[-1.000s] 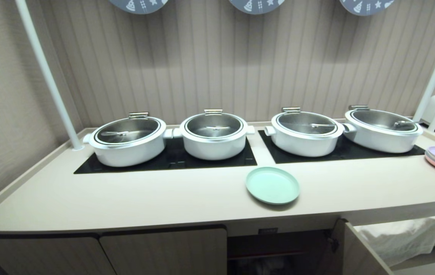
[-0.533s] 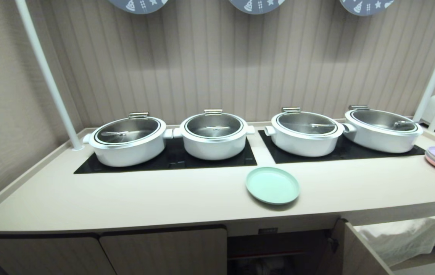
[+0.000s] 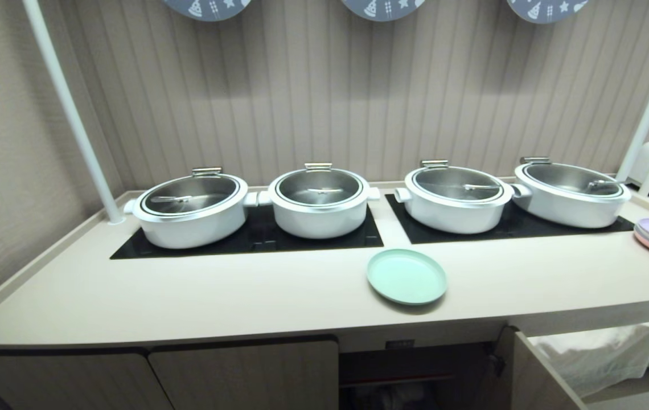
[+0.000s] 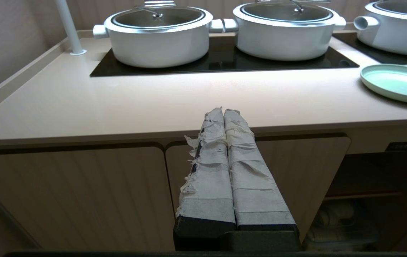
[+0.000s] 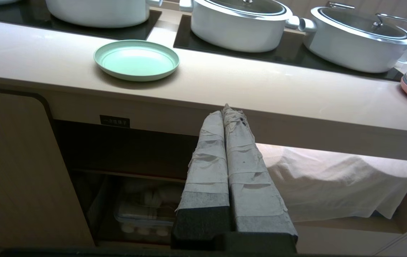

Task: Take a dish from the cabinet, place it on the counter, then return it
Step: Pick up the plate from the table

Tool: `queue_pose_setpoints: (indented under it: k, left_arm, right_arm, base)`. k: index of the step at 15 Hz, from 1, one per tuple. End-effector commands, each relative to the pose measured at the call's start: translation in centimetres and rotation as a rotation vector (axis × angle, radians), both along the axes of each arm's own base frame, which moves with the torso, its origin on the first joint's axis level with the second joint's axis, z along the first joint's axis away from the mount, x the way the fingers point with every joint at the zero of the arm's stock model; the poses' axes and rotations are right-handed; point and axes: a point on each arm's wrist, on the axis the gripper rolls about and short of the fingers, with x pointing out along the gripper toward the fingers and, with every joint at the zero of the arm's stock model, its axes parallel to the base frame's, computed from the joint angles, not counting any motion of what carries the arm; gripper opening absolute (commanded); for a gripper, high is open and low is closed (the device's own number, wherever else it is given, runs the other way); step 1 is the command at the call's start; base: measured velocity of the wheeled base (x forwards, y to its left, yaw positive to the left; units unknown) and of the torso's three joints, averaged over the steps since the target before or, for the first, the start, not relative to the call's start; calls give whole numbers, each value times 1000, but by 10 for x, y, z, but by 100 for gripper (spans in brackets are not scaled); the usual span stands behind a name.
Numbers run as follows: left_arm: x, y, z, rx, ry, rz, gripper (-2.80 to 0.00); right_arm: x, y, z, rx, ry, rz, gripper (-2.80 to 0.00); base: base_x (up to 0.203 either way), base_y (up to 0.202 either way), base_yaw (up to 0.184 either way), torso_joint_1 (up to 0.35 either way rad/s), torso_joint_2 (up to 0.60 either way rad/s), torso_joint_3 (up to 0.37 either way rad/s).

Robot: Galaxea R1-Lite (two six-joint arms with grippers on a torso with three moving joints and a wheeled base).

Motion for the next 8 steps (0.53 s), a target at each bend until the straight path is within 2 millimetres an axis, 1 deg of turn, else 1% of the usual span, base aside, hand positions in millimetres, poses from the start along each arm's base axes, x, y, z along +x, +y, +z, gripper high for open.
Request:
queue_pose_setpoints:
  k: [1, 8]
  left_arm:
    - [0, 0, 0, 0, -1, 1, -280]
    - [0, 0, 0, 0, -1, 1, -280]
  right_arm:
    - [9, 0, 3, -2, 74, 4, -280]
    - [49, 2, 30, -5, 174, 61, -280]
  base:
    - [0, 0, 0, 0, 0, 0]
    - [0, 0, 0, 0, 0, 0]
